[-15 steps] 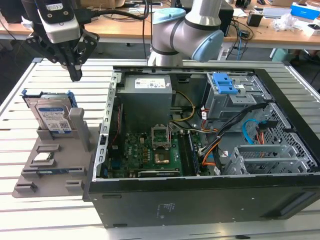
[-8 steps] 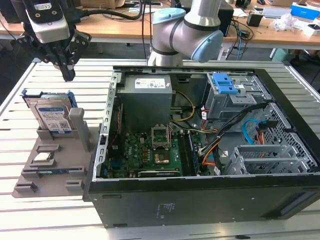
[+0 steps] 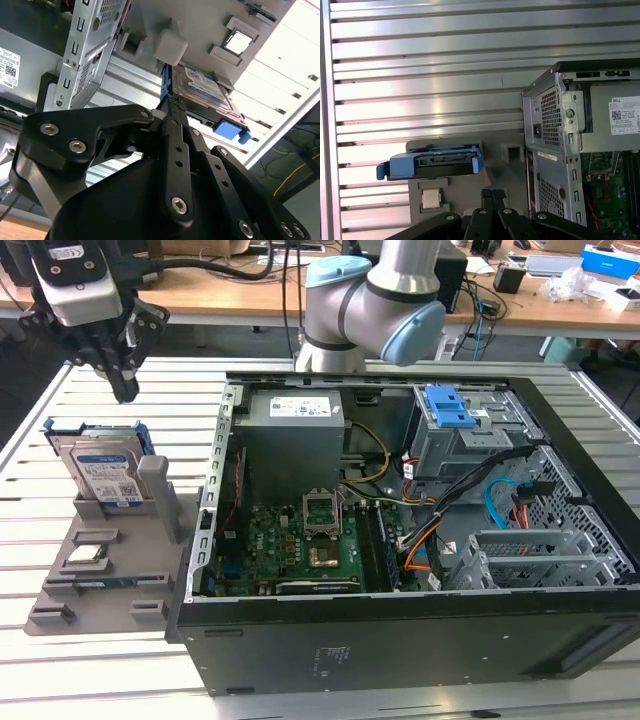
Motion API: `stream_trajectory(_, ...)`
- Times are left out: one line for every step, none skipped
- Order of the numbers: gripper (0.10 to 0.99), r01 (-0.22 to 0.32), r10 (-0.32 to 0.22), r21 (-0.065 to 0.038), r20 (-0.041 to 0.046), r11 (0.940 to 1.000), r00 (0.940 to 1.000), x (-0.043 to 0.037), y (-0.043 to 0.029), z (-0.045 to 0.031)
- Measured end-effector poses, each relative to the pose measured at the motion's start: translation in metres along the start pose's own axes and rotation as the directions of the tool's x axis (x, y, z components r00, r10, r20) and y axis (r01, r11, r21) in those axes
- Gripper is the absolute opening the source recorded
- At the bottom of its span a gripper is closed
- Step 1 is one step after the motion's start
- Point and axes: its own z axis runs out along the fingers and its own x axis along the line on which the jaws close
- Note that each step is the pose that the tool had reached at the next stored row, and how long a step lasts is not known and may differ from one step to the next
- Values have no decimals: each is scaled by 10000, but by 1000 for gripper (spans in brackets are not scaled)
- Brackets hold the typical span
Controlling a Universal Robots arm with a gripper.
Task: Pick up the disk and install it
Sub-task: 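Reach for the disk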
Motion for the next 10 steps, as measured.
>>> stream_trajectory(106,-1,1,0,-1,10000,10000,28,-2,-1)
stream_trajectory(106,-1,1,0,0,10000,10000,44,-3,-1)
stream_trajectory(106,-1,1,0,0,10000,10000,57,-4,-2)
stream_trajectory(106,-1,1,0,0,10000,10000,79,-6,-2)
stream_trajectory(106,-2,2,-1,0,10000,10000,91,-6,-2)
stream_trajectory(106,-1,1,-1,0,10000,10000,104,-7,-2)
stream_trajectory(106,-1,1,0,0,10000,10000,122,-9,-3)
stream_trajectory(106,-2,2,-1,0,10000,10000,132,-9,-3)
stream_trajectory(106,-1,1,0,0,10000,10000,147,-11,-4)
stream_trajectory(106,0,0,-1,0,10000,10000,160,-12,-4)
